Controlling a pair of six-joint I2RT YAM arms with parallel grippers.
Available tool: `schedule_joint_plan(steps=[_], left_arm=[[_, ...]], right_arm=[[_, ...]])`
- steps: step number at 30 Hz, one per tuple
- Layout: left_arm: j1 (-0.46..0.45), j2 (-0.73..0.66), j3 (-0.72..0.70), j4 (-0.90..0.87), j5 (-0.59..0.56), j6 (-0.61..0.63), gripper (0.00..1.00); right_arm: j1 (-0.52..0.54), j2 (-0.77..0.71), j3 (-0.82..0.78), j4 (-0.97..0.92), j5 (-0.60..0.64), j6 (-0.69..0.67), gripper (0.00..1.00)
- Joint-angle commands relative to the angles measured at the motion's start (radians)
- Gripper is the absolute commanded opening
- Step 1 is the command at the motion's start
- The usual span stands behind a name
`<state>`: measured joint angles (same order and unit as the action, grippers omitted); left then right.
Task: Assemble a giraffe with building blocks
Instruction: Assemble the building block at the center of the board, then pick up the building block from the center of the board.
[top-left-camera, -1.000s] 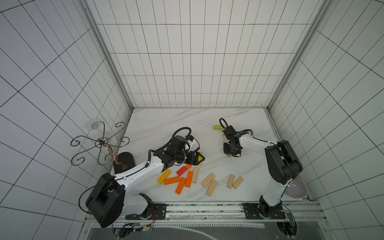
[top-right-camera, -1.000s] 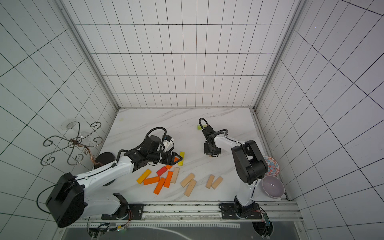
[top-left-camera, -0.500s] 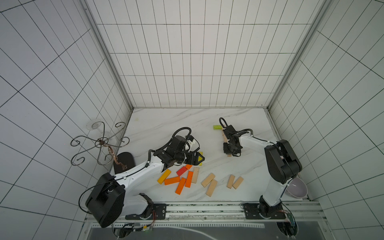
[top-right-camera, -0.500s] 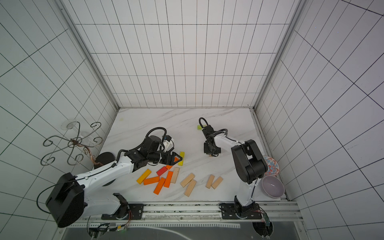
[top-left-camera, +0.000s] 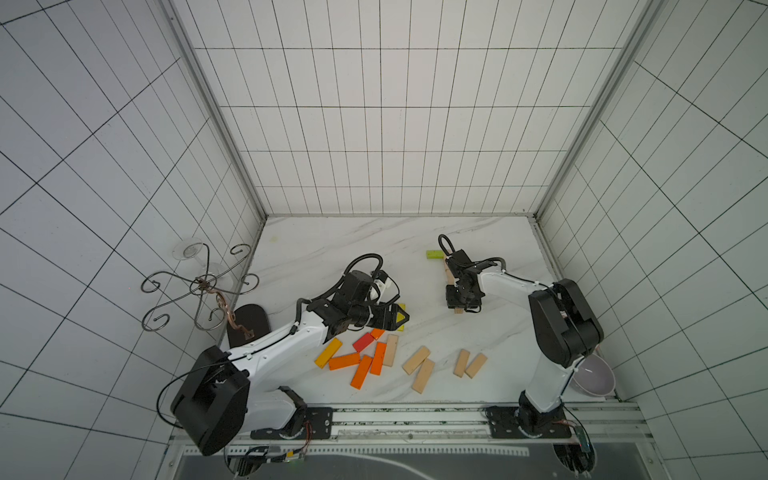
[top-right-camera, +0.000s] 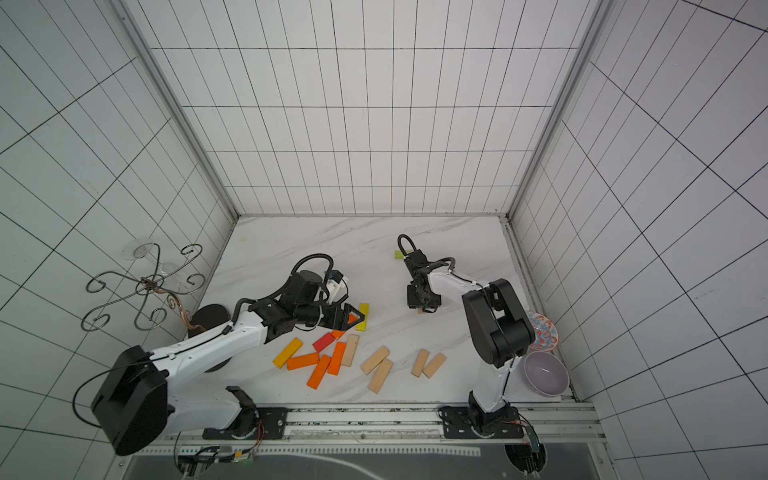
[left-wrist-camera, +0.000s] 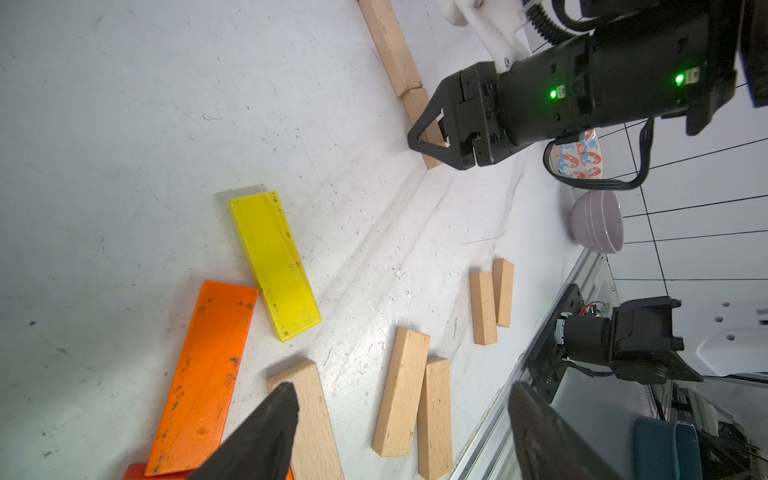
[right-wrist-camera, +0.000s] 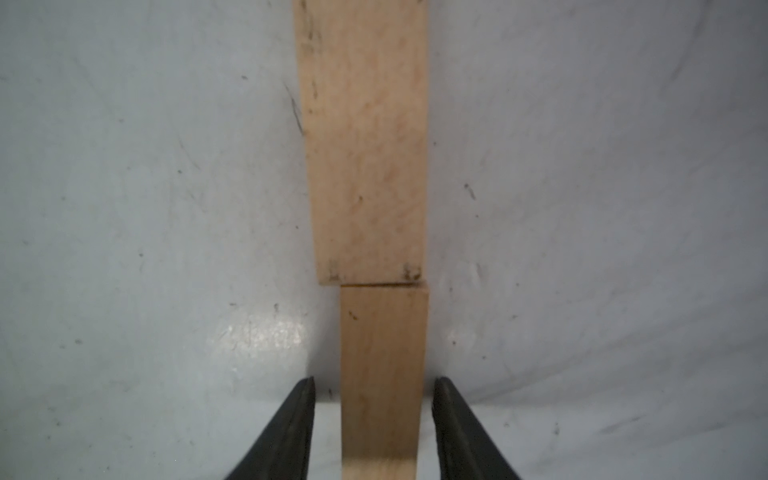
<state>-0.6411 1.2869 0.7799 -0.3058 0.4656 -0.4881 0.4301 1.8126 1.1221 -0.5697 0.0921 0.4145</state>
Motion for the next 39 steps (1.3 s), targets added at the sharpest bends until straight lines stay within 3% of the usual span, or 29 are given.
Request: schedule_joint_plan(steps=[1,9,13,20,26,32,39], left_arm=[[0.003,-0.030,0.028,-0.008,-0.014,0.013,0.79],[0.003,-0.093,0.024,-0.057,-0.041,0.017,0.80],[0.001,-0.130,0.006,-0.069,-0.044,0.017,0.80],[-0.007,-0.178,-0.054,-0.062,-0.049,0.009,0.80],[-0.015,-0.196,-0.114,-0.054,-0.048,0.014,0.80],[-0.024,-0.188,-0.127,-0.037,-0.044,0.014,0.80],[-0.026,-0.163,-0.124,-0.015,-0.036,0.013,0.80]], right_arm=[[-0.010,-0.003,0.064,-0.077,0.012,0.014,0.53],[-0.010,-0.197,0.170,-0.199,0.091,0.116,0.60],[-0.010,-0.331,0.173,-0.293,0.166,0.264,0.60],[0.029,-0.612,-0.102,-0.319,0.083,0.609,0.60],[0.103,-0.774,-0.320,-0.327,0.040,0.824,0.61],[0.168,-0.812,-0.446,-0.318,-0.019,0.947,0.60],[0.202,-0.799,-0.534,-0.277,-0.072,0.989,0.59]])
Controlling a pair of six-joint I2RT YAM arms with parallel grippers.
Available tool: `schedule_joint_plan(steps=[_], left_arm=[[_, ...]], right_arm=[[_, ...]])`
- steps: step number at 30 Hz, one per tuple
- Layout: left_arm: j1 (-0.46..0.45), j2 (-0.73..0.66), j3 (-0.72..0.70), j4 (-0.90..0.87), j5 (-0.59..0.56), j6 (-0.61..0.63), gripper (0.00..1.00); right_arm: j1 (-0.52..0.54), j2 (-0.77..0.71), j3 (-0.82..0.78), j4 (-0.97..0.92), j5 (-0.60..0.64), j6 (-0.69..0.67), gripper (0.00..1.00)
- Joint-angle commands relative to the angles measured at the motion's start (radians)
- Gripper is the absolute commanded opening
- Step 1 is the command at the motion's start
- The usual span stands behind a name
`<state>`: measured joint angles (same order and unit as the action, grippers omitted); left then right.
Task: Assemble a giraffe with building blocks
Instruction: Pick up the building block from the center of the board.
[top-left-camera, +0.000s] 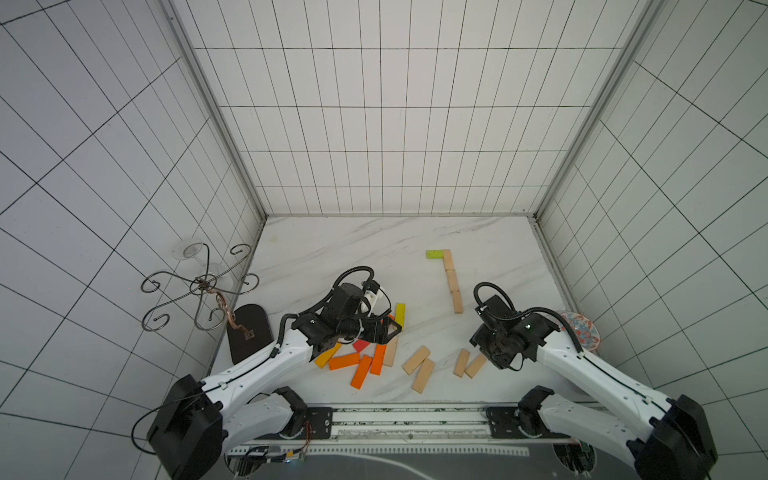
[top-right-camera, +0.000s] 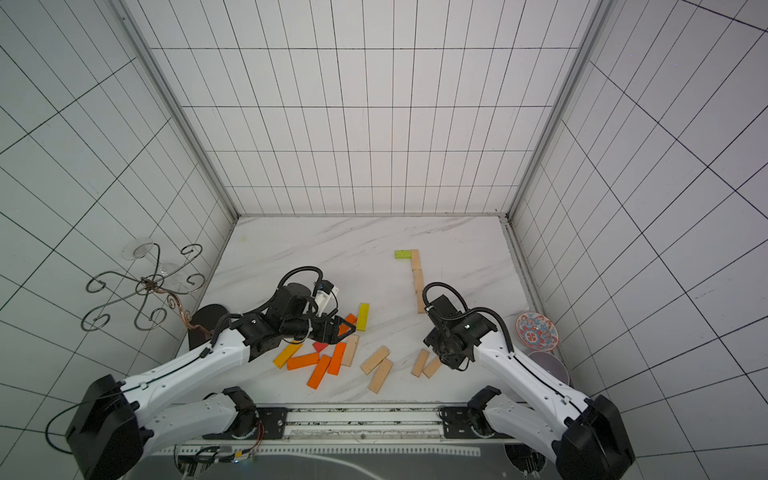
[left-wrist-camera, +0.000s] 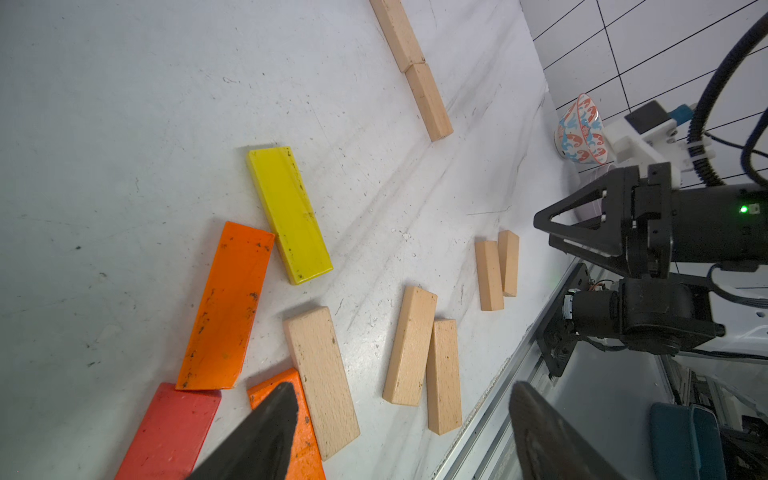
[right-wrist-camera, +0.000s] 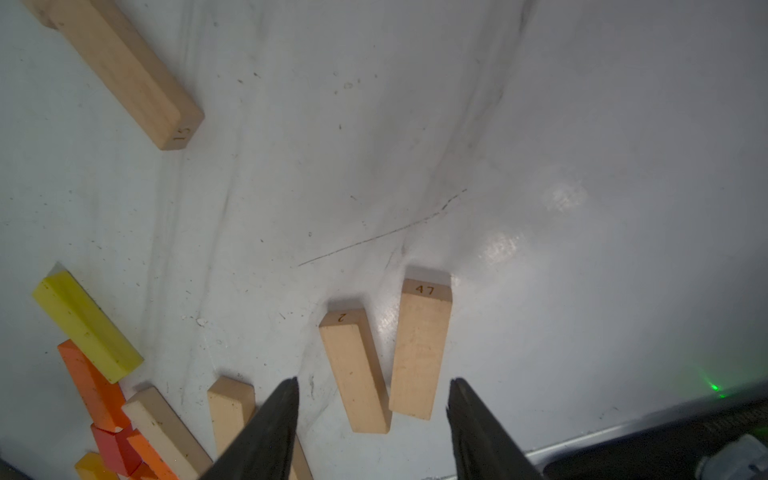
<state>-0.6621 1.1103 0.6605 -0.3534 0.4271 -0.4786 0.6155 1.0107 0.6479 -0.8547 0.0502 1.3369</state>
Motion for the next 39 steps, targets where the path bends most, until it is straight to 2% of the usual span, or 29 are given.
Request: schedule_joint_plan(steps=[1,19,29,34,39], left_arm=[[-0.005,0.017,-0.002,0.033,0.002,0.006,0.80],[-0.005,0.036,-0.010,0.053,0.004,0.009,0.80],[-0.004,0.053,0.000,0.057,0.006,0.017,0.80],[0.004,0.057,0.004,0.054,0.009,0.027,0.80],[0.012,0.056,0.013,0.046,0.012,0.031,0.80]], right_arm=[[0.024,0.006,-0.070,0.010,-0.033,0.072,0.58],[0.064,0.107,-0.182,0.129,-0.049,0.113,0.54],[0.036,0.146,-0.186,0.153,0.010,0.113,0.32],[-0.032,0.144,-0.165,0.143,0.019,0.062,0.21],[-0.133,0.129,-0.094,0.123,0.052,0.008,0.18]])
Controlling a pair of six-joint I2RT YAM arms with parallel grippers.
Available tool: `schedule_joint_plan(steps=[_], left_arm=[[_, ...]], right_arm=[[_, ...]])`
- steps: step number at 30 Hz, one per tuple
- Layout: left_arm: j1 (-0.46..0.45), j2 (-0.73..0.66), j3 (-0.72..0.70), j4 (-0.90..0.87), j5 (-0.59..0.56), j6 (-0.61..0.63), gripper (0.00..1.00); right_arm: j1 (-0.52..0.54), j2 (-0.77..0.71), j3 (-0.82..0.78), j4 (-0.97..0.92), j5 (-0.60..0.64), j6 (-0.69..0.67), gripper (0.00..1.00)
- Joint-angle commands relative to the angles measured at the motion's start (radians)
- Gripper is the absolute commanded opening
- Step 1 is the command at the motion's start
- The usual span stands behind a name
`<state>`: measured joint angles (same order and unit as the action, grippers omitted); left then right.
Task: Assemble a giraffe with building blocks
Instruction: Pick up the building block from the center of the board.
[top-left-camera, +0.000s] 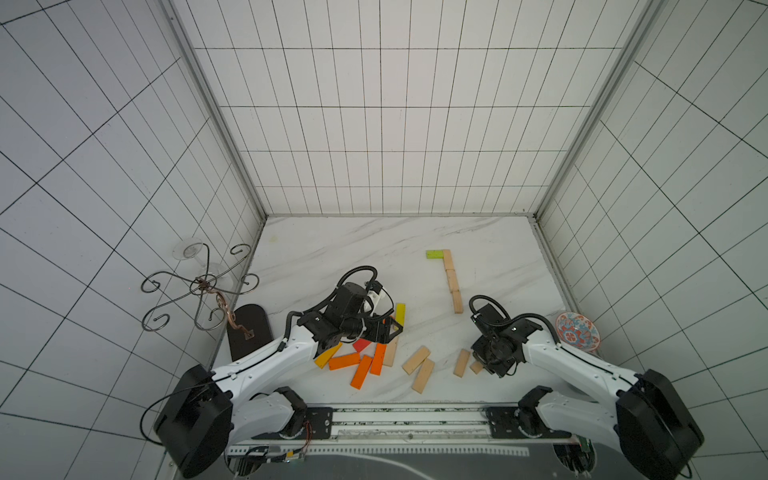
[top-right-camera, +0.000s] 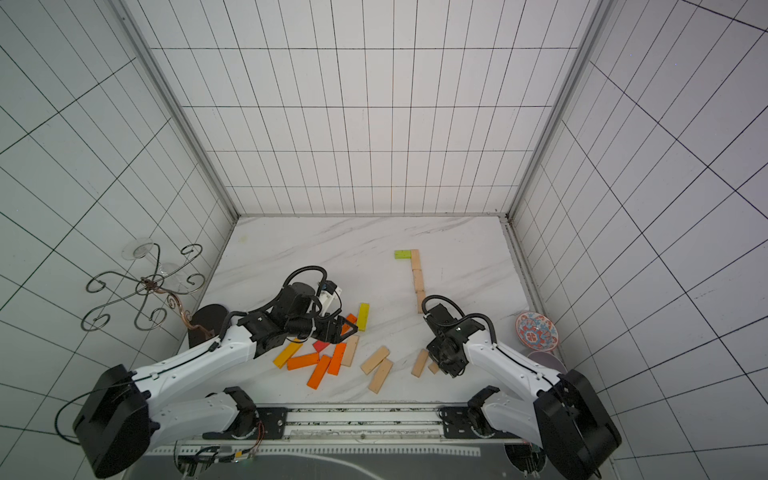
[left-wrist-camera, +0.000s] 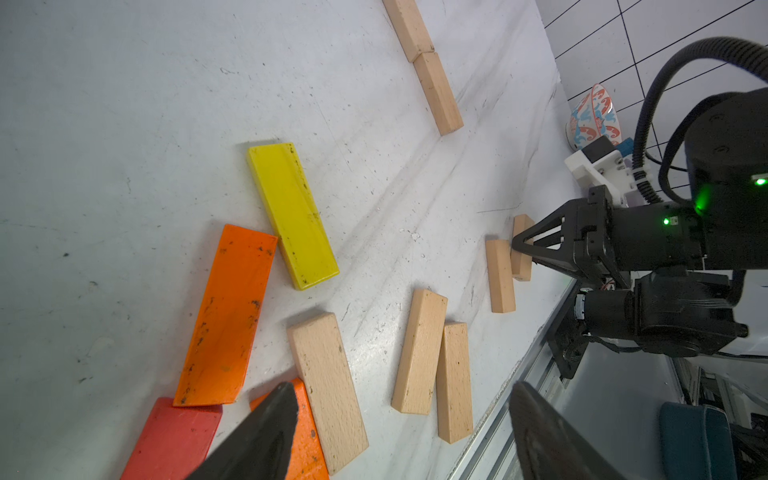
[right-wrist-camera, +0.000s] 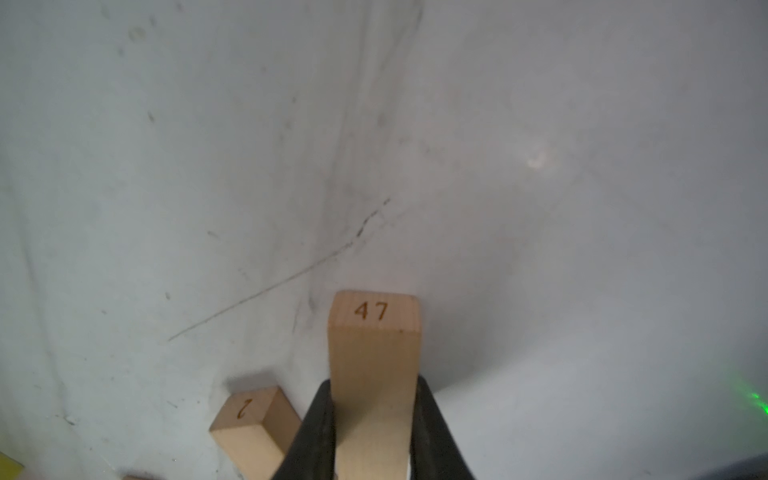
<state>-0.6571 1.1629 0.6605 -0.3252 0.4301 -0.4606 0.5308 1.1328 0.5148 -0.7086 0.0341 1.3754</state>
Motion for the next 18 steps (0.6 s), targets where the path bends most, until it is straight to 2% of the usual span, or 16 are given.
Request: schedule_joint_plan(steps=[1,10,18], left_arm=[[0.007,0.003,0.016,0.016,0.007,0.013,0.80],[0.008,0.015,0.057,0.003,0.010,0.017,0.80],[0.007,0.024,0.077,-0.010,0.006,0.022,0.80]], right_arm=[[-0.069,0.010,0.060,-0.023,0.078,-0.041,0.18],[-0.273,0.199,0.326,0.025,0.115,-0.110,0.20],[-0.347,0.340,0.427,0.154,0.105,-0.027,0.19]])
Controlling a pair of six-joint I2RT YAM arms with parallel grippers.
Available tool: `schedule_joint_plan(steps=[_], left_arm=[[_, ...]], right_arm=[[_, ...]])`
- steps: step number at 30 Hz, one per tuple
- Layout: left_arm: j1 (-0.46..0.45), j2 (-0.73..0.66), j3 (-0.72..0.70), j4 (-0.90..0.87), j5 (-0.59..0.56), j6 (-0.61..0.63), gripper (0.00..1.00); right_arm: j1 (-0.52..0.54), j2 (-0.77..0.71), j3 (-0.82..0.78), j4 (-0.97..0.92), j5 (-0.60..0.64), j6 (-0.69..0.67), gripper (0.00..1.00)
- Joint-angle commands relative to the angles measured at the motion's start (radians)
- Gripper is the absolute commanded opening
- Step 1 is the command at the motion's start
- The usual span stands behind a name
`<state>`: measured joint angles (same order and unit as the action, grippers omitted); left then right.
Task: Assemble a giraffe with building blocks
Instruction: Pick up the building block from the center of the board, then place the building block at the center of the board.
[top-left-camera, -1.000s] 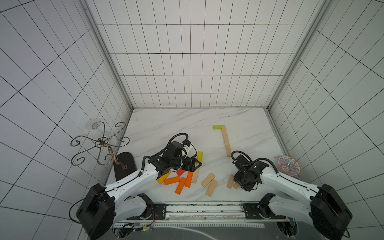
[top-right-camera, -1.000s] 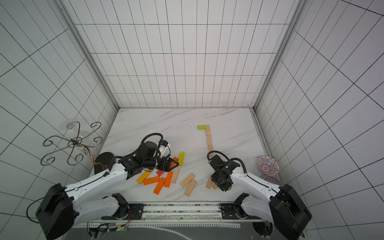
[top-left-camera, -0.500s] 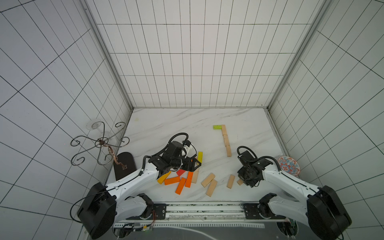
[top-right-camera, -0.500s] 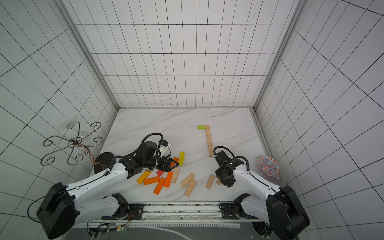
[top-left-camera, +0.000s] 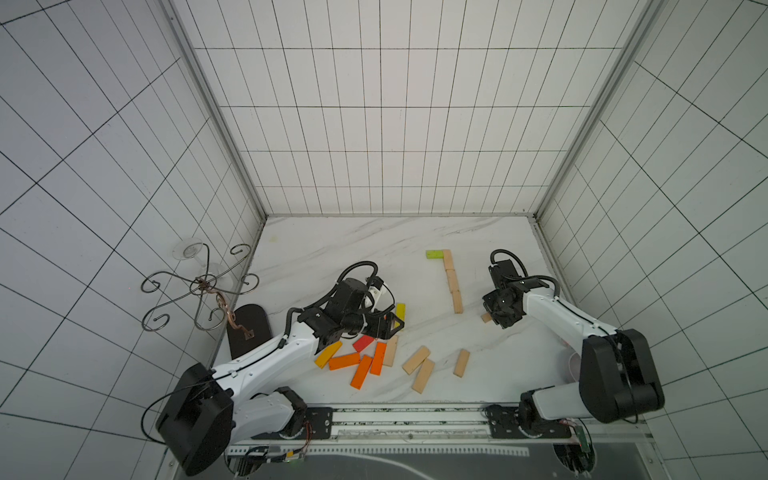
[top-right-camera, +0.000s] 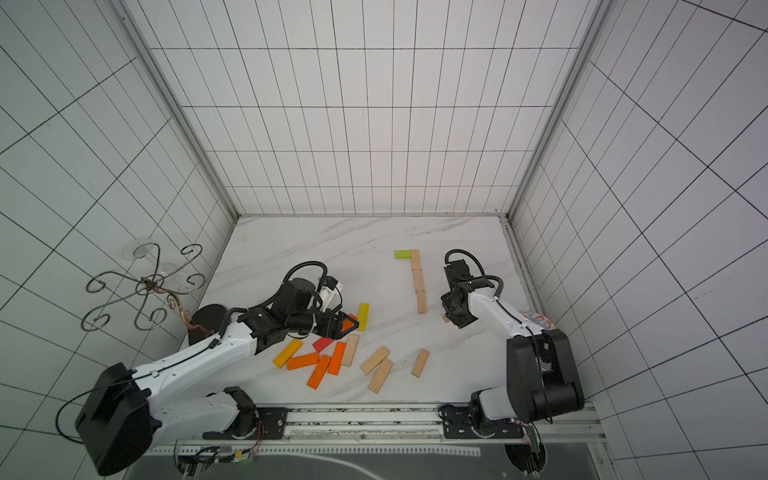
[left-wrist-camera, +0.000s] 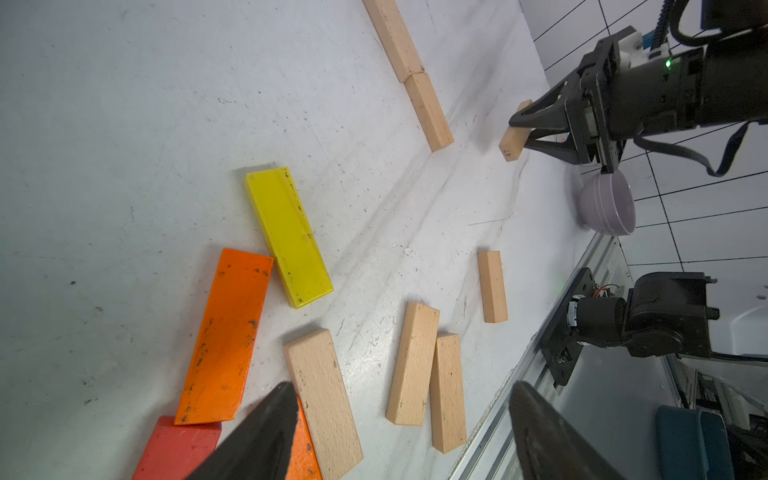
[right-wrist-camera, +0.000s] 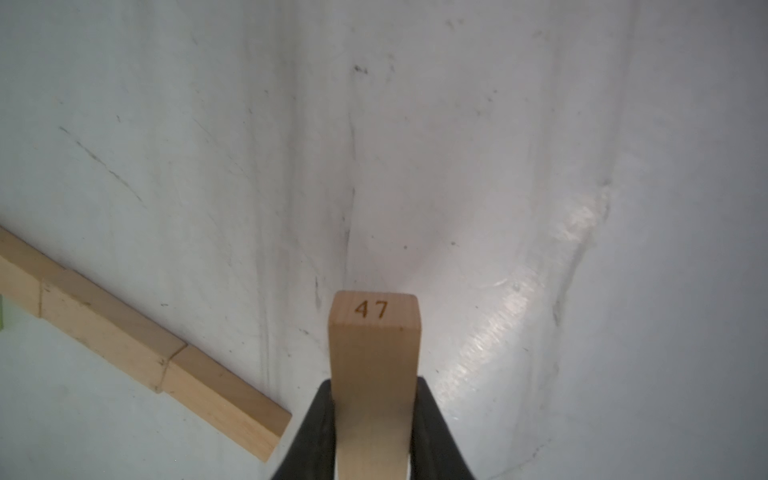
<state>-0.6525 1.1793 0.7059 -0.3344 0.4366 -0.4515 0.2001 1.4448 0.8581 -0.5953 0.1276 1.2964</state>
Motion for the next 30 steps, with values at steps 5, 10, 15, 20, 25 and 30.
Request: schedule_joint_plan(steps=[5,10,15,20,25,30], left_arm=[[0.004,0.005,0.040,-0.017,-0.006,0.019,0.80],[0.005,-0.015,0.047,-0.042,-0.008,0.026,0.80],[0.012,-0.041,0.036,-0.052,-0.015,0.028,0.80],[0.030,-0.060,0.031,-0.066,-0.013,0.033,0.81],[0.040,-0.071,0.023,-0.066,-0.015,0.033,0.82],[0.045,-0.054,0.025,-0.061,-0.001,0.037,0.83]], right_arm=[[-0.018,0.094,0.097,0.113,-0.018,0.145,0.20],[-0.015,0.165,0.125,0.150,-0.051,0.192,0.24],[0.005,0.188,0.129,0.168,-0.042,0.249,0.25],[0.015,0.203,0.126,0.166,-0.052,0.282,0.37],[0.020,0.199,0.133,0.150,-0.070,0.284,0.54],[0.049,0.162,0.219,0.066,-0.004,0.122,0.64]])
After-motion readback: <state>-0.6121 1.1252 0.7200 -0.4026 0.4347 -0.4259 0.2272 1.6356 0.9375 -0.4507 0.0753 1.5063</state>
